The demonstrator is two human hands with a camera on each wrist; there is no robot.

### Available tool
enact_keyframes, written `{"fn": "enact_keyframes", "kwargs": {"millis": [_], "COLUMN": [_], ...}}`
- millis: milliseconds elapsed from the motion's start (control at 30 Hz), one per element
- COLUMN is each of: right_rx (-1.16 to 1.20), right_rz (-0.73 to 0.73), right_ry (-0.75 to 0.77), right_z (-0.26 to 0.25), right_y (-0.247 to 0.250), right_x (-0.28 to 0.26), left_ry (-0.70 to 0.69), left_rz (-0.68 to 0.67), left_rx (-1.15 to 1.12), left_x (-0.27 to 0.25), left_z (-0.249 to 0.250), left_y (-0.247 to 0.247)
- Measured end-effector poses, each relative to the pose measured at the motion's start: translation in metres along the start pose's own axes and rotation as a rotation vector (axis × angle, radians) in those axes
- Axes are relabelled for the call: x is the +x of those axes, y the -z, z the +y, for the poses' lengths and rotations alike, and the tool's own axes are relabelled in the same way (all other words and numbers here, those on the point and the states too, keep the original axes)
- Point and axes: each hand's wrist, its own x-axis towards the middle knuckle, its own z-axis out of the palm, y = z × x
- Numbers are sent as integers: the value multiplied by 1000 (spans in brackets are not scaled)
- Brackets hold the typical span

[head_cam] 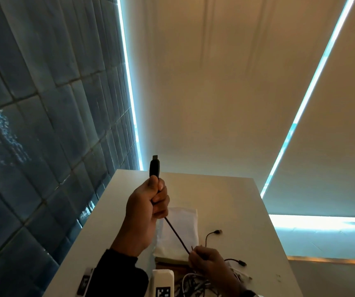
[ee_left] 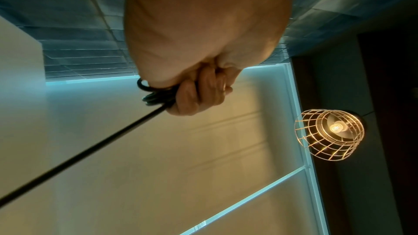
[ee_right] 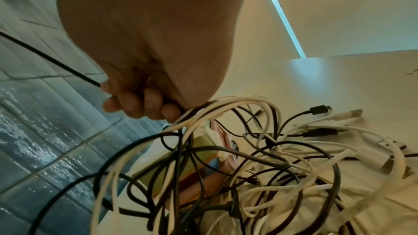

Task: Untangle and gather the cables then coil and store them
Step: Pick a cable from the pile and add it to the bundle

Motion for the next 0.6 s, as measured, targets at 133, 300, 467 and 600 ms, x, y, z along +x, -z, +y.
{"fn": "enact_keyframes", "kwargs": {"millis": [133,300,467,600], "right_rx": [-136,-207,-45,158], "right_rz": [11,123,253,247], "right_ry": [-70,-167,-30,152], "right_z": [3,-1,-30,-80], "right_y": [-4,9,6,11], "right_x": [-5,-18,-7,-13], "left_ry": [-62,-113,26,136], "left_rz": [-28,-66,-12,81], "left_rx": [-47,-19,130,229], "left_x": [-1,-5,-12,-16], "left_z": [18,41,14,-11], "left_y": [0,8,11,8]}}
